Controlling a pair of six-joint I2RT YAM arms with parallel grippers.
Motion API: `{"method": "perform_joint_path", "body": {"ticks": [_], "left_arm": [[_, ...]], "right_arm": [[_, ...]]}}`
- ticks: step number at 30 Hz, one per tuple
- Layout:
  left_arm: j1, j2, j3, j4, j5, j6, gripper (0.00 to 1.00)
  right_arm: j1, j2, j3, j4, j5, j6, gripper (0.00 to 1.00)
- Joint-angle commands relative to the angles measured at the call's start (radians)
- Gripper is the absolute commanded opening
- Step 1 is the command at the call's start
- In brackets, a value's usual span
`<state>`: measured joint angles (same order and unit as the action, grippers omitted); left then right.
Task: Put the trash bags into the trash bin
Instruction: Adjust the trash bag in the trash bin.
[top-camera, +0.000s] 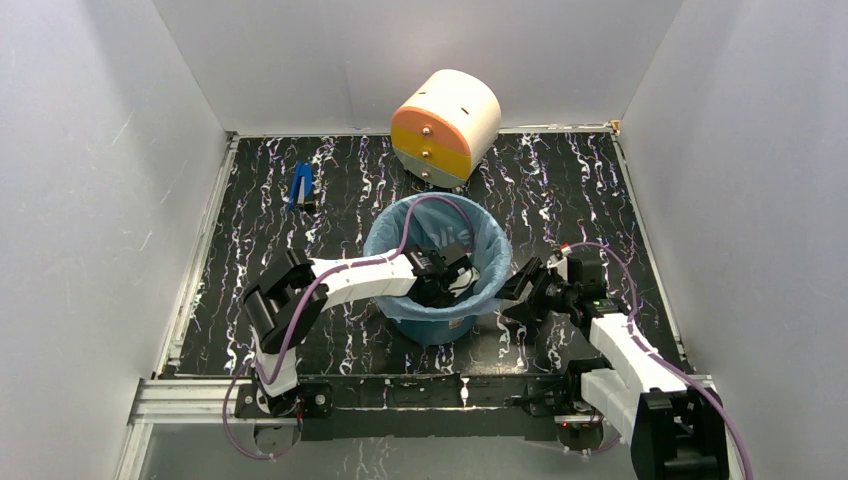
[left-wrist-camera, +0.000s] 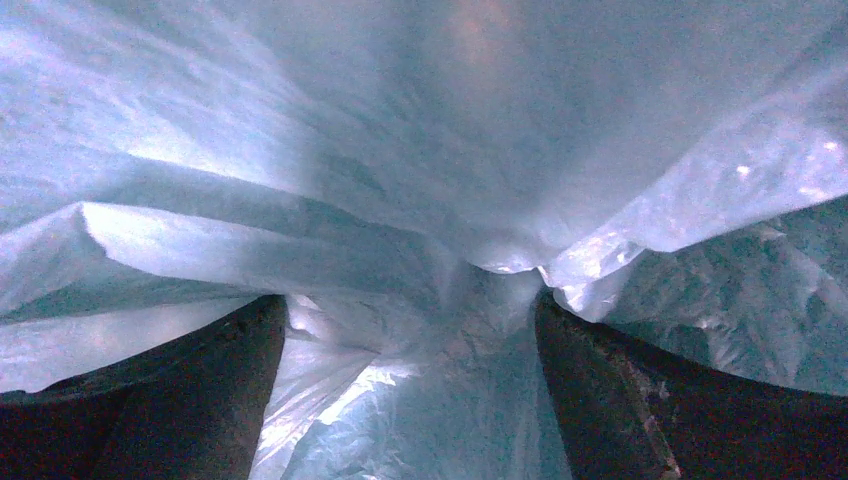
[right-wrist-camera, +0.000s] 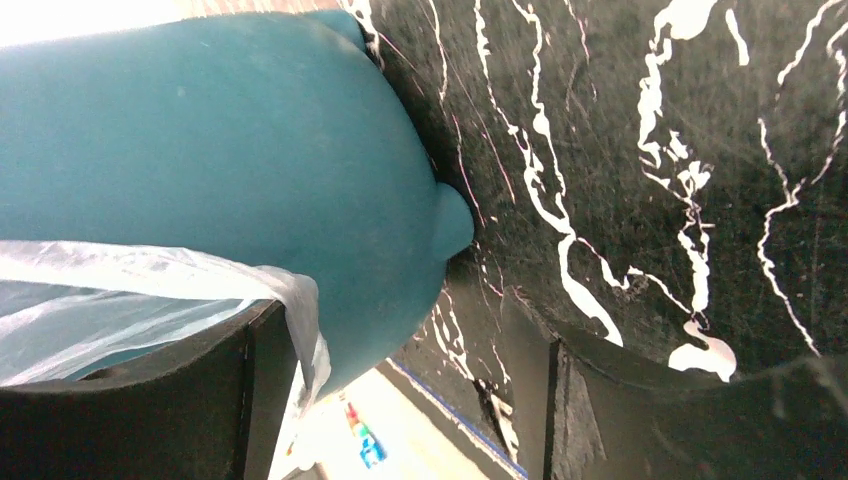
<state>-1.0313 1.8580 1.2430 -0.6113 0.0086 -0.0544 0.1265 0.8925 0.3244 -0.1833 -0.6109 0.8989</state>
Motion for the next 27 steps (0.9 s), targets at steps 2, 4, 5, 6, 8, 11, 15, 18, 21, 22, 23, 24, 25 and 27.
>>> {"method": "perform_joint_path", "body": {"ticks": [2, 4, 5, 6, 8, 11, 15, 18, 21, 22, 23, 24, 25, 27], "left_arm": [[0.002, -0.021, 0.007, -0.072, 0.006, -0.026, 0.93], [0.004, -0.043, 0.015, -0.077, -0.019, -0.03, 0.94], [0.004, -0.053, 0.018, -0.076, -0.028, -0.035, 0.94], [0.004, -0.062, 0.02, -0.073, -0.031, -0.039, 0.94], [0.004, -0.08, 0.024, -0.061, -0.028, -0.047, 0.94], [0.003, -0.106, 0.031, -0.04, -0.024, -0.059, 0.94], [0.003, -0.135, 0.046, -0.037, -0.027, -0.067, 0.94], [0.004, -0.156, 0.049, -0.035, -0.023, -0.07, 0.94], [0.003, -0.193, 0.05, -0.036, -0.038, -0.08, 0.93], [0.004, -0.207, 0.044, -0.026, -0.04, -0.083, 0.94], [0.004, -0.218, 0.043, -0.022, -0.043, -0.084, 0.94], [0.004, -0.223, 0.05, -0.034, -0.047, -0.084, 0.94], [0.004, -0.225, 0.059, -0.045, -0.054, -0.084, 0.94], [0.004, -0.24, 0.064, -0.046, -0.06, -0.084, 0.94]], "right_arm": [[-0.002, 0.056, -0.02, 0.098, -0.072, 0.016, 0.77], [-0.002, 0.072, -0.017, 0.096, -0.069, 0.01, 0.77], [-0.002, 0.078, -0.015, 0.096, -0.07, 0.008, 0.77], [-0.002, 0.083, -0.015, 0.098, -0.074, 0.006, 0.77], [-0.002, 0.089, -0.013, 0.104, -0.085, 0.007, 0.77], [-0.002, 0.084, -0.011, 0.106, -0.088, 0.005, 0.77], [-0.002, 0.075, -0.004, 0.097, -0.091, 0.005, 0.78], [-0.002, 0.068, 0.003, 0.091, -0.089, 0.005, 0.78], [-0.001, 0.066, 0.013, 0.081, -0.087, 0.001, 0.78], [-0.002, 0.066, 0.018, 0.076, -0.085, -0.001, 0.78], [-0.001, 0.065, 0.02, 0.074, -0.084, -0.001, 0.79], [-0.002, 0.064, 0.021, 0.074, -0.085, -0.002, 0.79], [-0.002, 0.064, 0.023, 0.073, -0.084, -0.001, 0.79], [-0.002, 0.065, 0.028, 0.071, -0.082, -0.002, 0.79]]}}
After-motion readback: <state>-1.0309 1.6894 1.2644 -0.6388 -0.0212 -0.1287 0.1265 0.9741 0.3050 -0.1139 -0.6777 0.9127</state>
